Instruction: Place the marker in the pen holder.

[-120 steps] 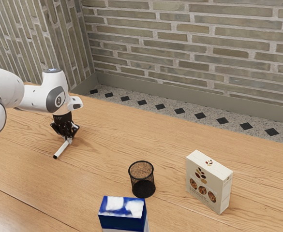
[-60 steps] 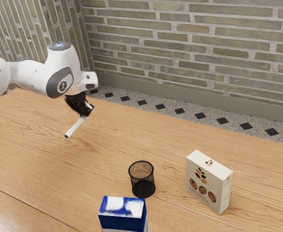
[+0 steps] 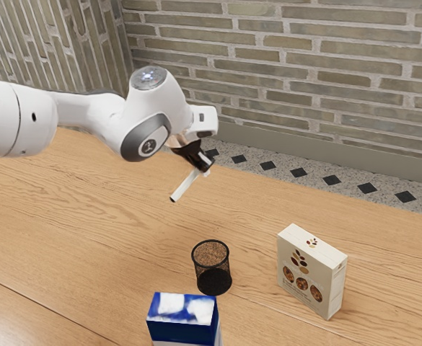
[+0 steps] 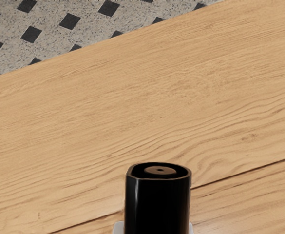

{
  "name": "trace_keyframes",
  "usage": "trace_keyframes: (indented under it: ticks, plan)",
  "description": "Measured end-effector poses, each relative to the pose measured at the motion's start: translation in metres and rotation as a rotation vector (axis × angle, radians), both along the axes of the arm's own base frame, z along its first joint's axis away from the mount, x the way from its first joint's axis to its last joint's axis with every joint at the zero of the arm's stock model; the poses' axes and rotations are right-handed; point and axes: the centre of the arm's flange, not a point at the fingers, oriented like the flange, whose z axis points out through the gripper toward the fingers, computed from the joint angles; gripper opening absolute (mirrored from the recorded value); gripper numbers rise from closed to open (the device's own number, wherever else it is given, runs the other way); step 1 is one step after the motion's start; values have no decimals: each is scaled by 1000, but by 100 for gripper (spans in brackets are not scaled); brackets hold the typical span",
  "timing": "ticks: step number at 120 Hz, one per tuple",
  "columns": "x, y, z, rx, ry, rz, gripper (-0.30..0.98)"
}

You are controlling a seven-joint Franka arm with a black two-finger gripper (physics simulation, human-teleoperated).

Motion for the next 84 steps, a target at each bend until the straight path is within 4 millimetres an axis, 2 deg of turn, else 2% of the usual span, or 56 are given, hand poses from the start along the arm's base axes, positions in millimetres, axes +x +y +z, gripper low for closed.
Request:
trace_keyframes:
  ticks: [20,43,64,84]
  plan:
    - [-3,-32,-4,-25,-13,-4,-10]
    - [-32,-77,-16,-44,7,-2,-6]
    - [-52,-90,-24,-53,11,32,-5]
    - [-39,-71,-44,-46,-62,46,-4]
